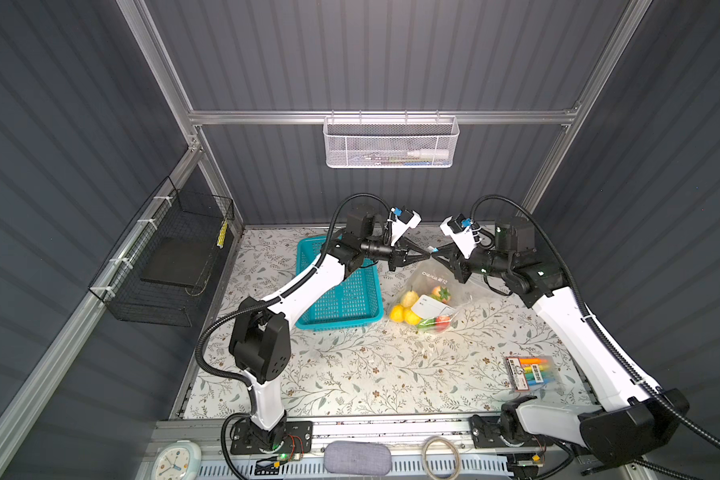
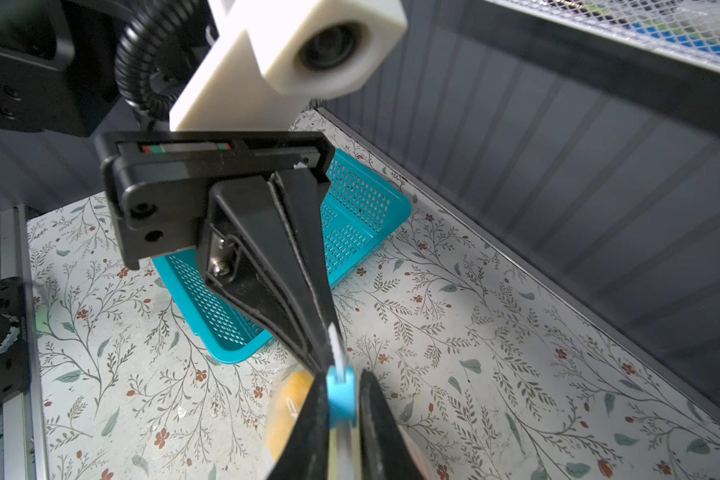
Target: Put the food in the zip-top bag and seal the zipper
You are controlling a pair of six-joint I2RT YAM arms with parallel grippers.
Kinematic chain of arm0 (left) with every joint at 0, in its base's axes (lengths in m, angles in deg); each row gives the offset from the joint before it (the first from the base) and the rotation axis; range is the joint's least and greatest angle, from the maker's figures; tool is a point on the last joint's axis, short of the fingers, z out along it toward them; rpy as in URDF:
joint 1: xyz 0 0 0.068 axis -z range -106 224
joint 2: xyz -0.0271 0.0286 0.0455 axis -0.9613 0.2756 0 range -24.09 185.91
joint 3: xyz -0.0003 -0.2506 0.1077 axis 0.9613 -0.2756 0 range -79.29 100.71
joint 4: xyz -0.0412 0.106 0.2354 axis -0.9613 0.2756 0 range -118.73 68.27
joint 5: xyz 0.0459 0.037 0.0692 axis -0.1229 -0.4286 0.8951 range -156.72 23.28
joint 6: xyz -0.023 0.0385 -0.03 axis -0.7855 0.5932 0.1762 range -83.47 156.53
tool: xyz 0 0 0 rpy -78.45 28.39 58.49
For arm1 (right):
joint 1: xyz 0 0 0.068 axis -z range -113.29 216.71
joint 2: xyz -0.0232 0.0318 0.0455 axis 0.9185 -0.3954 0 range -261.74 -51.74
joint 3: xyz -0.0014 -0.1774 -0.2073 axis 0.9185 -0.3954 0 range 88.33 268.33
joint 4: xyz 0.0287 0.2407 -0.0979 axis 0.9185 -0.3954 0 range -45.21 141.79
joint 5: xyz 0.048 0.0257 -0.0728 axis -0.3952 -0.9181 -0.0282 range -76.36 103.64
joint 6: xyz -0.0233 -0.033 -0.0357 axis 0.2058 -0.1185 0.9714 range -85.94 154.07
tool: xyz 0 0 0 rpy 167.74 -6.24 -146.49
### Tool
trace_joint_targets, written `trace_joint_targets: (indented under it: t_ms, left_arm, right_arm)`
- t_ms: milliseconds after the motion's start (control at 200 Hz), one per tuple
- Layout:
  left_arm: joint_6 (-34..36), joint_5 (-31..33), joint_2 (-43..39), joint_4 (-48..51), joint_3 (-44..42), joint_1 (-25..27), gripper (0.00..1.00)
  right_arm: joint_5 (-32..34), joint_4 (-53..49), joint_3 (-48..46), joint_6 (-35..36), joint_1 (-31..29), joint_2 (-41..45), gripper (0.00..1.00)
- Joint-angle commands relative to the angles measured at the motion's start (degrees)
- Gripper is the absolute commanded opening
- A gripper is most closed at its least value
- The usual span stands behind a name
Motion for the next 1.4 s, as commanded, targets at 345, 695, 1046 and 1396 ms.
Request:
trace_joint_targets:
  t_ms: [345,695,1046,1396]
  left_arm:
    - [0.0,1.9,-1.6,-2.2,0.5,-0.4,0.46]
    - [-6.3,-0.4,-2.4,-11.4,-1.3,-0.7,0.35]
    - [-12.0,-3.2,-1.0,-17.5,-1.6,-0.6,0.17]
    - [-11.1,-7.8,0.2,-11.6,-0.2,-0.7,0.19]
  right_arm:
    - [-3.0,-0.7,-0.6,1.3,0.3,0.5,0.0]
    - [-3.6,-1.5,-0.9,1.8,0.3,0.9,0.0]
    - [-3.6,-1.5,-0.8,1.7,0.3,0.7,0.0]
    - [-1.8,-1.0,-0.7,1.7,0.3,0.5,0.0]
